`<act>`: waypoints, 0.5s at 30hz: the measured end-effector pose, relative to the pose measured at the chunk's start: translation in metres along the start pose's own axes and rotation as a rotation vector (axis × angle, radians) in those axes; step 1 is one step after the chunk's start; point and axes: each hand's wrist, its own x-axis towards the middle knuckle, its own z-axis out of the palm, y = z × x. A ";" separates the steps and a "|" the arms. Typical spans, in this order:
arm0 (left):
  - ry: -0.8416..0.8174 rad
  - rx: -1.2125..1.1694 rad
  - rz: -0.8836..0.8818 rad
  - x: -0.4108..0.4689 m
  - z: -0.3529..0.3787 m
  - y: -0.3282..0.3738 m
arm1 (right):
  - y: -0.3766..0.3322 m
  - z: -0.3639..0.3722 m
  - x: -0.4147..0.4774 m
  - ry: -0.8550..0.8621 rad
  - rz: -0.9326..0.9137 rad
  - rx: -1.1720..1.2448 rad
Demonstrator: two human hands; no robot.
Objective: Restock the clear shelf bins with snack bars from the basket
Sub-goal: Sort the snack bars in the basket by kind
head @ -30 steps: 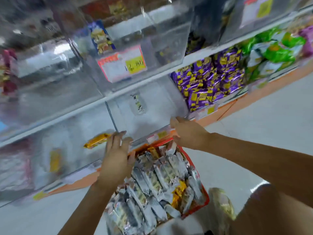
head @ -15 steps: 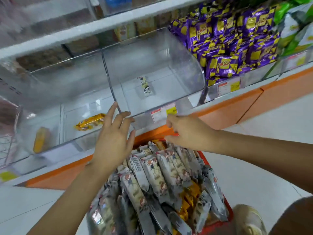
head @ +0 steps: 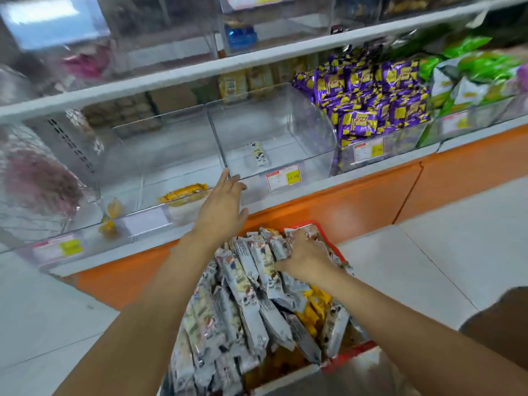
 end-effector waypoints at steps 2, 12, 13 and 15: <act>-0.021 -0.013 -0.026 0.000 -0.004 0.003 | -0.003 -0.008 -0.005 -0.029 0.018 0.064; 0.216 -0.302 -0.196 0.026 -0.032 -0.011 | -0.057 -0.134 -0.029 -0.041 -0.211 0.195; 0.258 -0.336 -0.228 0.035 -0.035 -0.016 | -0.071 -0.152 -0.020 0.005 -0.231 0.189; 0.264 -0.402 -0.298 0.055 -0.037 -0.028 | -0.097 -0.179 0.009 0.097 -0.242 0.117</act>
